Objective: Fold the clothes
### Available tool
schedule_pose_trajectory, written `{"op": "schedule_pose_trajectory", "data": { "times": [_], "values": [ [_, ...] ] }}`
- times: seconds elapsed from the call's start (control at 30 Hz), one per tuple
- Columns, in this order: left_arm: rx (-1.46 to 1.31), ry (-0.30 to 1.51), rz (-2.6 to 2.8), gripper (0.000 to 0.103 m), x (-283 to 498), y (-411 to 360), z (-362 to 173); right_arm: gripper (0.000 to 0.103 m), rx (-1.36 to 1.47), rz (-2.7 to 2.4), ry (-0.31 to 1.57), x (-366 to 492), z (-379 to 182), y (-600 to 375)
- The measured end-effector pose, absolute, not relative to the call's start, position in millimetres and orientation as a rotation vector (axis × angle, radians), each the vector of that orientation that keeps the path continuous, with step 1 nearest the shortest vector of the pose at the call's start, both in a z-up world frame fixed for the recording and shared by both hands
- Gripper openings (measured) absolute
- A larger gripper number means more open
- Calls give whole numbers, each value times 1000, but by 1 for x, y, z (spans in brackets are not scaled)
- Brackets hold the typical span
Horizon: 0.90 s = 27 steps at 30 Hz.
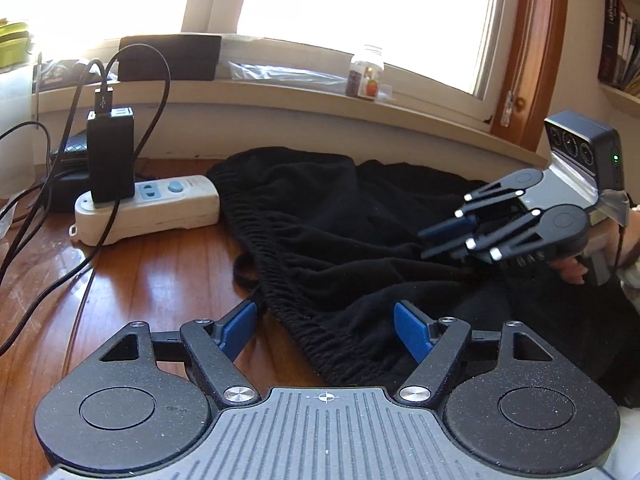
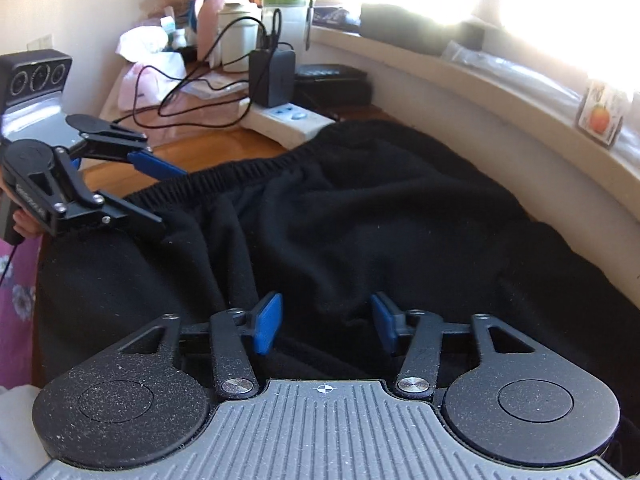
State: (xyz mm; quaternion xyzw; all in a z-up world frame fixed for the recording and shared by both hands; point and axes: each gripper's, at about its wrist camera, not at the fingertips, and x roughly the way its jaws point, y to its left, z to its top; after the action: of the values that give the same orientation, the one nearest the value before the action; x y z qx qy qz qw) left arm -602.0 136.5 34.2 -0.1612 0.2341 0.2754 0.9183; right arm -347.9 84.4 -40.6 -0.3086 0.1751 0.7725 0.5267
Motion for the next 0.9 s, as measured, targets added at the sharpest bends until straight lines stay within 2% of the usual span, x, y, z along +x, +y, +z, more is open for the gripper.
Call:
{"op": "schedule_pose_trajectory", "data": {
  "times": [0.03, 0.1, 0.27, 0.53, 0.6, 0.67, 0.73, 0.9],
  "values": [
    [-331, 473, 571, 78, -604, 137, 36, 7, -729, 1832, 421, -343, -39, 83],
    [-345, 451, 574, 78, -611, 139, 39, 4, -716, 1802, 377, -333, -26, 70],
    [-351, 447, 605, 78, -618, 147, 41, 4, -709, 1746, 344, -305, 3, 41],
    [-326, 464, 627, 75, -602, 170, 41, 5, -833, 1666, 339, -310, -32, 48],
    [-308, 493, 611, 69, -592, 180, 39, 9, -839, 1658, 326, -310, -32, 48],
    [-299, 526, 585, 65, -582, 188, 36, 19, -830, 1646, 302, -309, -30, 48],
    [-309, 553, 545, 57, -572, 193, 33, 25, -779, 1651, 269, -311, -22, 48],
    [-307, 514, 459, 54, -562, 187, 42, 38, -678, 1781, 266, -337, -11, 60]
  ]
}}
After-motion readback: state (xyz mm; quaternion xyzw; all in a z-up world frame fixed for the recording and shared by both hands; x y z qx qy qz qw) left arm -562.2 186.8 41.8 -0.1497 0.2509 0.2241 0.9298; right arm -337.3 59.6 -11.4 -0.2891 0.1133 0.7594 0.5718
